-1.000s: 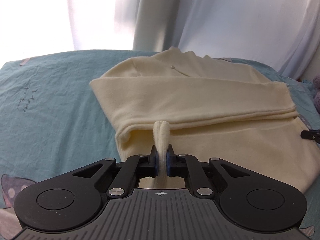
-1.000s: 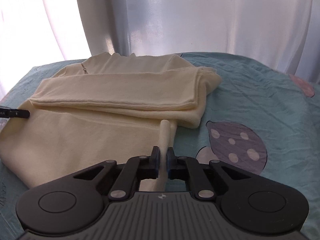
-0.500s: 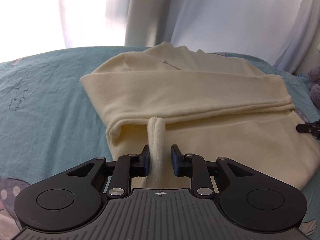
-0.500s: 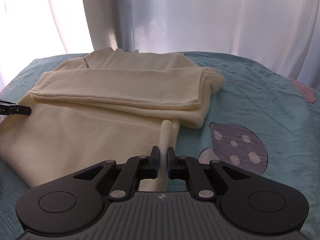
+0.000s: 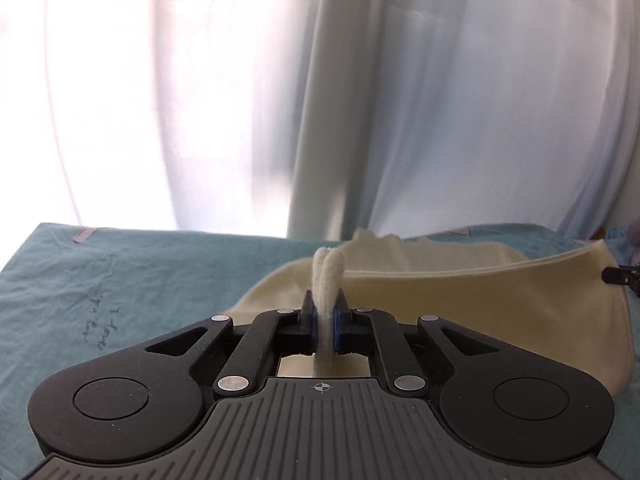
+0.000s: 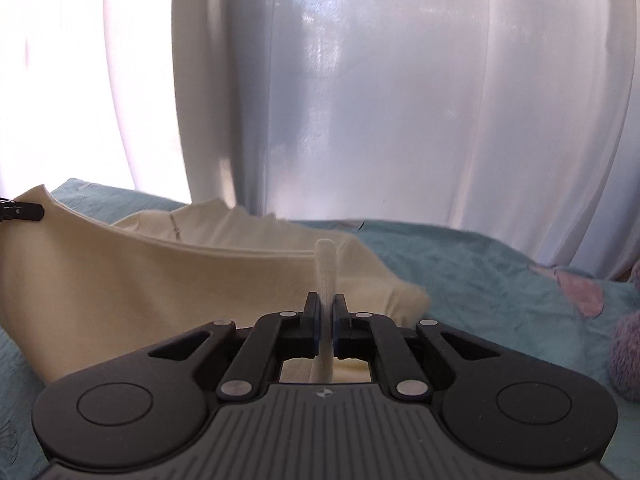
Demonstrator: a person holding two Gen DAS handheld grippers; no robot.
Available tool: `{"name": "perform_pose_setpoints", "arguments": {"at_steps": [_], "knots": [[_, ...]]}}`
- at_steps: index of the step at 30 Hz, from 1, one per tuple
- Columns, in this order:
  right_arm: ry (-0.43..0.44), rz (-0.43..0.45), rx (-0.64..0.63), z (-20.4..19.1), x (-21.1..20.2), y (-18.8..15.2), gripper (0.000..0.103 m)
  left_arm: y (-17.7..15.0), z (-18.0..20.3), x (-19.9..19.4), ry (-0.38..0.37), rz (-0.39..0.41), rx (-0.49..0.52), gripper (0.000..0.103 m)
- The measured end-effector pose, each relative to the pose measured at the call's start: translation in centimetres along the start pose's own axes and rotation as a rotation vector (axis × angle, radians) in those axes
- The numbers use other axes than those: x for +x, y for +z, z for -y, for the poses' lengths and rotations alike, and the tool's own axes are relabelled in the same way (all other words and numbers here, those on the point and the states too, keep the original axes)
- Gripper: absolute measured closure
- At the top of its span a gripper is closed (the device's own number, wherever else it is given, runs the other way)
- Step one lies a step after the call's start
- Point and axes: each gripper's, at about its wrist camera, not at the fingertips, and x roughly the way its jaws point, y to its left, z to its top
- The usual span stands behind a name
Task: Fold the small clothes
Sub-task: 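Carry the held hem with both grippers over the folded sleeves toward the collar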
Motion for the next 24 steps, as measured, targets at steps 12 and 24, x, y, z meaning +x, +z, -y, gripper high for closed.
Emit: {"name": "perform_pose_setpoints", "arguments": {"at_steps": [12,24], "knots": [[-0.009,-0.186,0.07,1.4,10.2,-0.6,0.069,-3.4,-1.4,9.1,-0.076,-0.144,-0.076,0.07],[-0.101,-0.03,-0.107,-1.4,10.9,3.5,0.098,4.6,0.8,7.9,0.045,0.073,0.083,0.095]]}}
